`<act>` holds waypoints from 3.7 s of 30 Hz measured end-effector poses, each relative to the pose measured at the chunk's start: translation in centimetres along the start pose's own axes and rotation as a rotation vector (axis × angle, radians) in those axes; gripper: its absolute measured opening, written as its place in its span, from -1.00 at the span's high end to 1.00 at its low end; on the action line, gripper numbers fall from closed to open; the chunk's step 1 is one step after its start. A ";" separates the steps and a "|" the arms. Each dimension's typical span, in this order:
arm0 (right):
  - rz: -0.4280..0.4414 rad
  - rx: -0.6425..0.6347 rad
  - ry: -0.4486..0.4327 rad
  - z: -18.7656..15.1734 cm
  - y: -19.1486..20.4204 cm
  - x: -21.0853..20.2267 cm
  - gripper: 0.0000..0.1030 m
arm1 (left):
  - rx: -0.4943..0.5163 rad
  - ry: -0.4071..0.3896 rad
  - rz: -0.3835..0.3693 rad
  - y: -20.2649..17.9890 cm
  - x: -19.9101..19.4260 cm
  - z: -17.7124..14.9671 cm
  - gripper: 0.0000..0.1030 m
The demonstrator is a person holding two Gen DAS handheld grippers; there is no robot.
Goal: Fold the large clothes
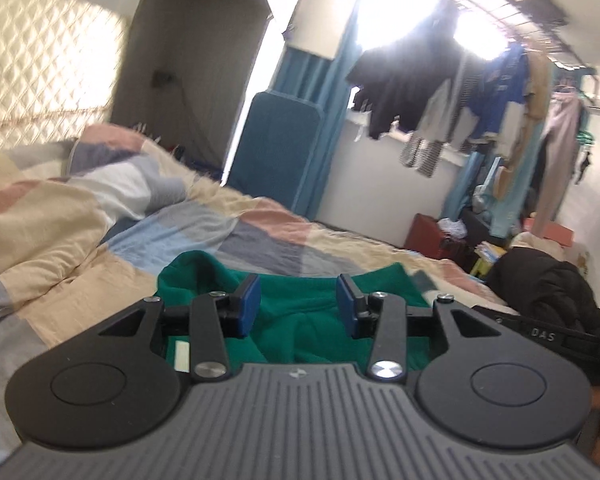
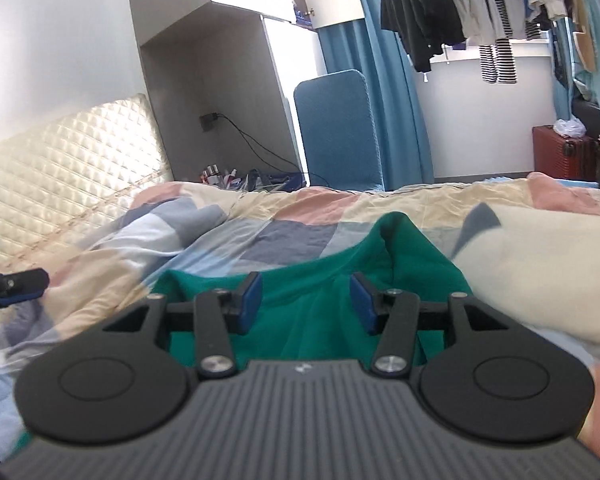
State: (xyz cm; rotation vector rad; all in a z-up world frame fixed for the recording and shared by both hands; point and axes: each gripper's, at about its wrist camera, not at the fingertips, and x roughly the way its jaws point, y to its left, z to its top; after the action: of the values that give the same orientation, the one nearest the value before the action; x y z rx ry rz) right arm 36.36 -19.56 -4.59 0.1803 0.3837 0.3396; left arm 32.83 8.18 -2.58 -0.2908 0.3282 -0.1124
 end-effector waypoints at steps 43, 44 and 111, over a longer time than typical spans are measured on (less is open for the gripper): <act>-0.016 -0.060 0.180 -11.2 6.2 -0.3 -0.67 | -0.133 0.229 0.103 7.1 -1.5 -10.8 0.00; -0.031 -0.050 0.190 -11.3 6.1 0.8 -0.67 | -0.150 0.233 0.097 7.4 -1.3 -11.0 0.00; -0.285 -0.242 0.047 2.4 5.4 40.5 0.25 | -0.374 0.165 0.139 17.0 6.2 -13.1 0.00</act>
State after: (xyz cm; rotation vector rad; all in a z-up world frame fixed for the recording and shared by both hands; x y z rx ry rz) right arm 71.05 -0.35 -14.73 -0.1194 0.4054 0.1074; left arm 35.40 19.95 -21.41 -0.6296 0.5334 0.0641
